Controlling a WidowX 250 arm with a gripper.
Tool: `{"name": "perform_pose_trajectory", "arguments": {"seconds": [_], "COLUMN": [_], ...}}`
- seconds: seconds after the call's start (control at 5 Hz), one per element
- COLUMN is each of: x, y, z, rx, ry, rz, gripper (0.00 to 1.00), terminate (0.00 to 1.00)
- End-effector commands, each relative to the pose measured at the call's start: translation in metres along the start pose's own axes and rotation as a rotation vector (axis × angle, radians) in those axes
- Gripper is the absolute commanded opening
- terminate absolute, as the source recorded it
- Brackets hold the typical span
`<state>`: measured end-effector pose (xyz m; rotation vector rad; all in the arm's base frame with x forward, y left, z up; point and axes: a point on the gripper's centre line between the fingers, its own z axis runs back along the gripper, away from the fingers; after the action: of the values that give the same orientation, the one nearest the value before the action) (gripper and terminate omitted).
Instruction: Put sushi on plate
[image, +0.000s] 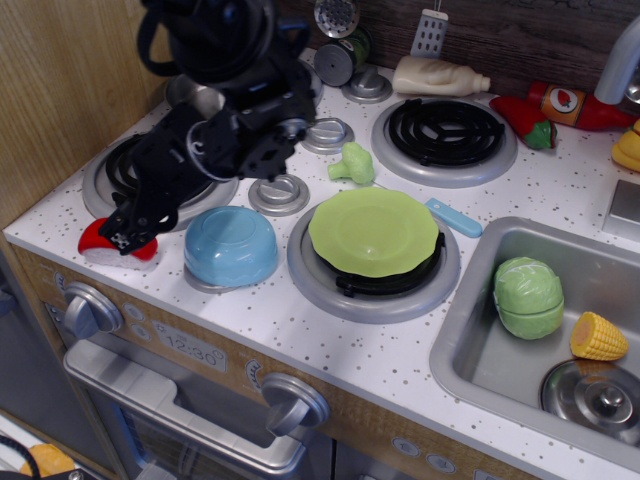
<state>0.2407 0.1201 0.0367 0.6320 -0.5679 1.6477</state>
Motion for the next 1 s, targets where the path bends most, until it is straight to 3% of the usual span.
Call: {"name": "perform_pose_trajectory", "arguments": {"seconds": [0.0, 0.2, 0.4, 0.8], "x": [0.008, 0.012, 0.014, 0.006], "y": [-0.002, 0.002, 0.003, -0.002], "z": [-0.014, -0.023, -0.036, -0.041], "rx": [-0.034, -0.039, -0.050, -0.075], "ry": [0.022, 0.041, 0.073, 0.126], "rz": [0.003, -0.010, -0.005, 0.009], "gripper": [1.00, 1.00, 0.00, 0.00], "terminate": [0.00, 0.00, 0.00, 0.00]}}
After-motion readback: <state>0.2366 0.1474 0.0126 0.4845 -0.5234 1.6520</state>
